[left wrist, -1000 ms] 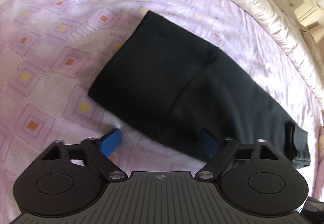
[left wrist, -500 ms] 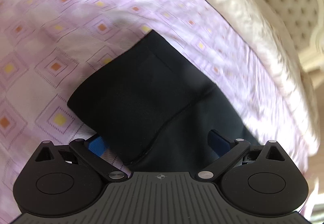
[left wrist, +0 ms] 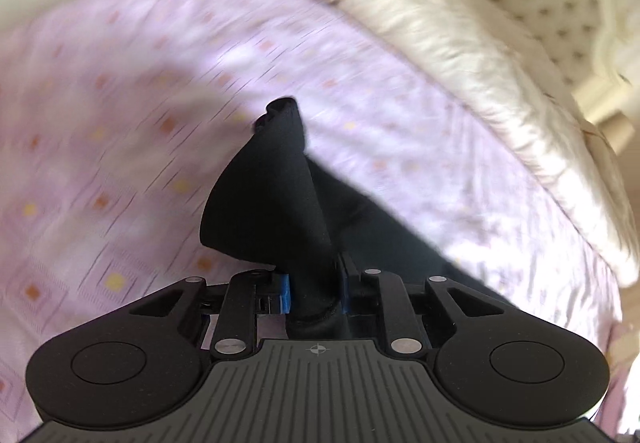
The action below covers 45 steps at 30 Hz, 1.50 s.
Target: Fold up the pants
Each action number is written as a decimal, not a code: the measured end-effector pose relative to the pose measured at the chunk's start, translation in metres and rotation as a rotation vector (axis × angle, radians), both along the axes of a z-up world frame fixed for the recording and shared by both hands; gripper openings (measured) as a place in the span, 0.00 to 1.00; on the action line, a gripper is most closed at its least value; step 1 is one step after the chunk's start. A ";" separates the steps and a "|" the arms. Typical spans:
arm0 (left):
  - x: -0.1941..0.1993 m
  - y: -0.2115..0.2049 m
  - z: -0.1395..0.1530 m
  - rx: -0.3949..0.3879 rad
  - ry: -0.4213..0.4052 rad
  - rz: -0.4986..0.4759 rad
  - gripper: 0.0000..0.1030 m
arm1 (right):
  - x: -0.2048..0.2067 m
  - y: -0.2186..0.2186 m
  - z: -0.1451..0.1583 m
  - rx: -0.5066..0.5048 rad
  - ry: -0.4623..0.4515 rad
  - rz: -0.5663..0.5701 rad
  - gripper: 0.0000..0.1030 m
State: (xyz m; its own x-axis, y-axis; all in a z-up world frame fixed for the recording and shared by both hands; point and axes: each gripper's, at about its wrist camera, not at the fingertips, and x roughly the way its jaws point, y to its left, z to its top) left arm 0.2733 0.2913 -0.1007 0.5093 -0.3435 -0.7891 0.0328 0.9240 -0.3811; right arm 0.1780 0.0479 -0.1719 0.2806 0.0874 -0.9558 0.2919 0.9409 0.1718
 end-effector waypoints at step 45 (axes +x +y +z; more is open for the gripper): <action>-0.140 -0.305 0.038 0.135 -0.166 -0.422 0.41 | -0.107 -0.271 0.089 0.086 -0.293 -0.051 0.54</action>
State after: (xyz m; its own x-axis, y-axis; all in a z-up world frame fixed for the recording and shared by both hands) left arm 0.1336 -0.0134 -0.0631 0.4702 -0.4474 -0.7607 0.4662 0.8578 -0.2163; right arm 0.0713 -0.2232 -0.0826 0.5491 0.1428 -0.8235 0.2649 0.9047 0.3336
